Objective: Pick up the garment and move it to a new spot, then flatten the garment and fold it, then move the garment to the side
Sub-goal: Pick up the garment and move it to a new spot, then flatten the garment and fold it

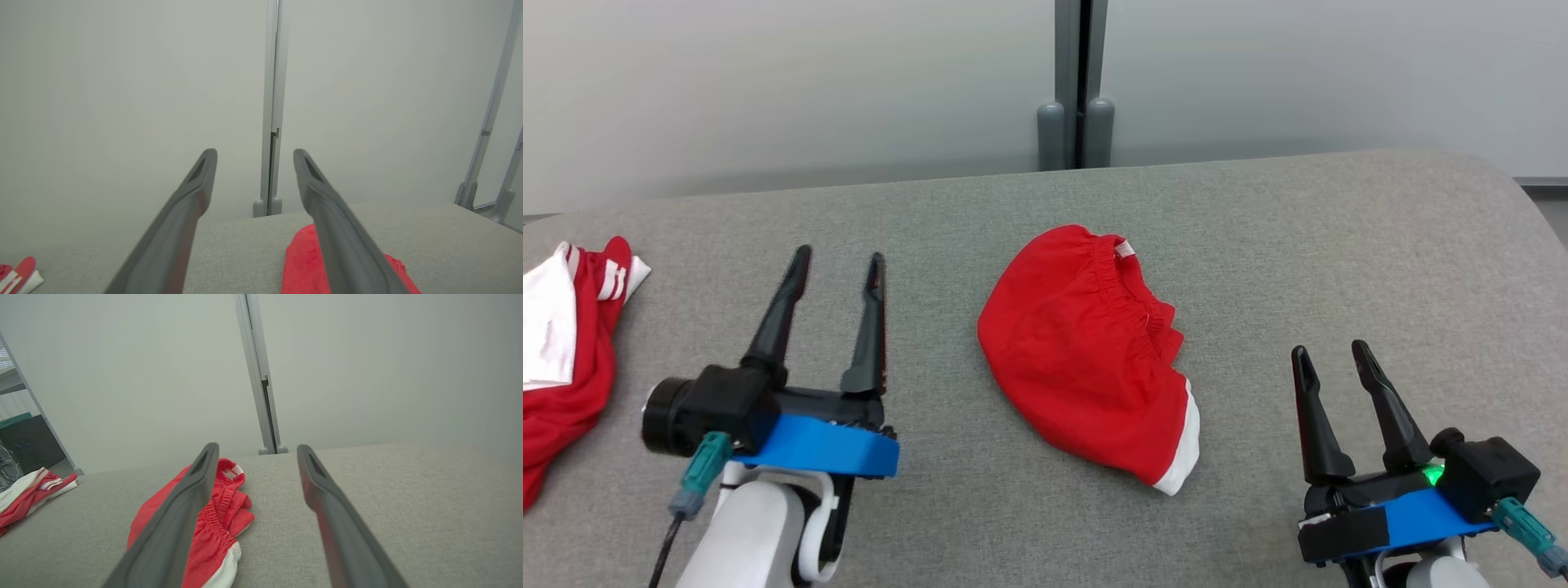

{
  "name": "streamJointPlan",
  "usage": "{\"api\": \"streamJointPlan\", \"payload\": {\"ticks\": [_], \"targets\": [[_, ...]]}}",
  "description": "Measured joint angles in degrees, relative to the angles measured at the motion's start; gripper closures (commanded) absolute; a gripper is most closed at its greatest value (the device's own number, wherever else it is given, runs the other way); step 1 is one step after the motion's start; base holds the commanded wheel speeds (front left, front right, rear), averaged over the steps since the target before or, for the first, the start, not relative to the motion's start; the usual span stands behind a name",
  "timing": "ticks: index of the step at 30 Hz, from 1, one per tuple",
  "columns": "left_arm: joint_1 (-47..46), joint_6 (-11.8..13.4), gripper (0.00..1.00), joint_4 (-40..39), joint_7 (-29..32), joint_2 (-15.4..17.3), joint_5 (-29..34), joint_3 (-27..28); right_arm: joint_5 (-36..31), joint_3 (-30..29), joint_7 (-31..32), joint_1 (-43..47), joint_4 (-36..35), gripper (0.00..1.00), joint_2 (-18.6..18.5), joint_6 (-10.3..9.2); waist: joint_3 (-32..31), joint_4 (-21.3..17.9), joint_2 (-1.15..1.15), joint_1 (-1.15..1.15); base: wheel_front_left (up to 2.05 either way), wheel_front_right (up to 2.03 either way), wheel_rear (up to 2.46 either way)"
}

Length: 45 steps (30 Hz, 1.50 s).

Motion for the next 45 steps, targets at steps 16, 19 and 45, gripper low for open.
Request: {"api": "streamJointPlan", "payload": {"ticks": [16,19,45], "targets": [[13.90,-1.67,0.00,-1.98,0.00,-1.56,6.89,13.03,-0.47,-1.56,-0.01,1.90,2.46,0.00,-0.01,0.00,-1.88,3.30,0.00,0.00,0.00,0.00,0.00],[14.88,-2.71,0.00,-0.91,0.00,-2.40,7.91,14.06,-0.48,-1.80,-0.01,2.64,3.54,0.00,0.00,0.00,-2.27,3.59,0.00,0.00,0.00,0.00,0.00],[16.28,-5.93,0.00,1.54,0.00,-5.84,11.98,19.40,-0.48,-1.70,-0.01,3.54,7.60,0.00,0.00,0.00,-4.00,3.45,0.00,0.00,0.00,0.00,0.00]]}}
